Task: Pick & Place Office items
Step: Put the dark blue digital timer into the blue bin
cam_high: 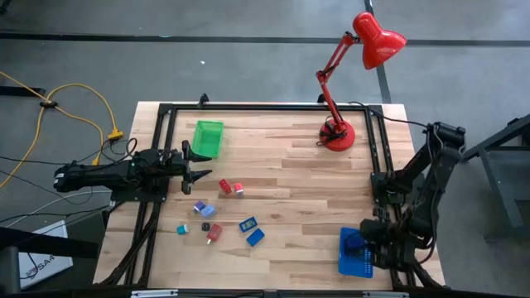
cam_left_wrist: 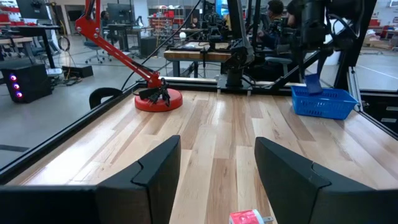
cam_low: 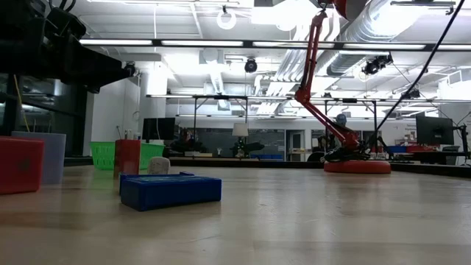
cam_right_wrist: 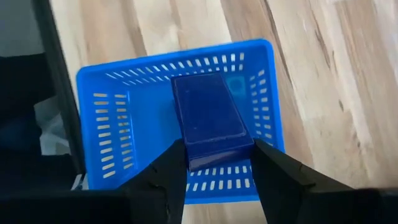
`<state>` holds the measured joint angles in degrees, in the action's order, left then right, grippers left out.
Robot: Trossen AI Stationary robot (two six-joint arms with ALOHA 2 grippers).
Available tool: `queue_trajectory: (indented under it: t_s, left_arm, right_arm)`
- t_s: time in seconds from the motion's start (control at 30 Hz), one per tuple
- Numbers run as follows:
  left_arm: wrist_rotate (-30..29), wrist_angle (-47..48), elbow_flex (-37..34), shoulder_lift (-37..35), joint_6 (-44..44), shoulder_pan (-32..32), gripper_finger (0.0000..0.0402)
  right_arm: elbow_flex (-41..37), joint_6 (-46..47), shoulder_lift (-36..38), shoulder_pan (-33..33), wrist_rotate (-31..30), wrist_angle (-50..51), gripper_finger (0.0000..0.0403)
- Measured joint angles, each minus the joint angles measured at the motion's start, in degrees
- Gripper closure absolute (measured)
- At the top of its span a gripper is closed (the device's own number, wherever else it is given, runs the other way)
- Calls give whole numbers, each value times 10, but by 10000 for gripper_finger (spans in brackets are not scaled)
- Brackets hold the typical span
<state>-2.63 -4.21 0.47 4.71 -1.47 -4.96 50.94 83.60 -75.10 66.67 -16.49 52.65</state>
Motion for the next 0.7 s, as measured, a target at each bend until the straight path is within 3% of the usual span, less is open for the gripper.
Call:
queue_trajectory:
  t_s: [0.33,0.7]
  left_arm:
    - [0,0,0,0,0,0,202]
    - [0,0,0,0,0,0,202]
  right_arm:
    - [0,94,-77,25,-22,-9,256]
    - [0,99,-115,31,-50,-26,256]
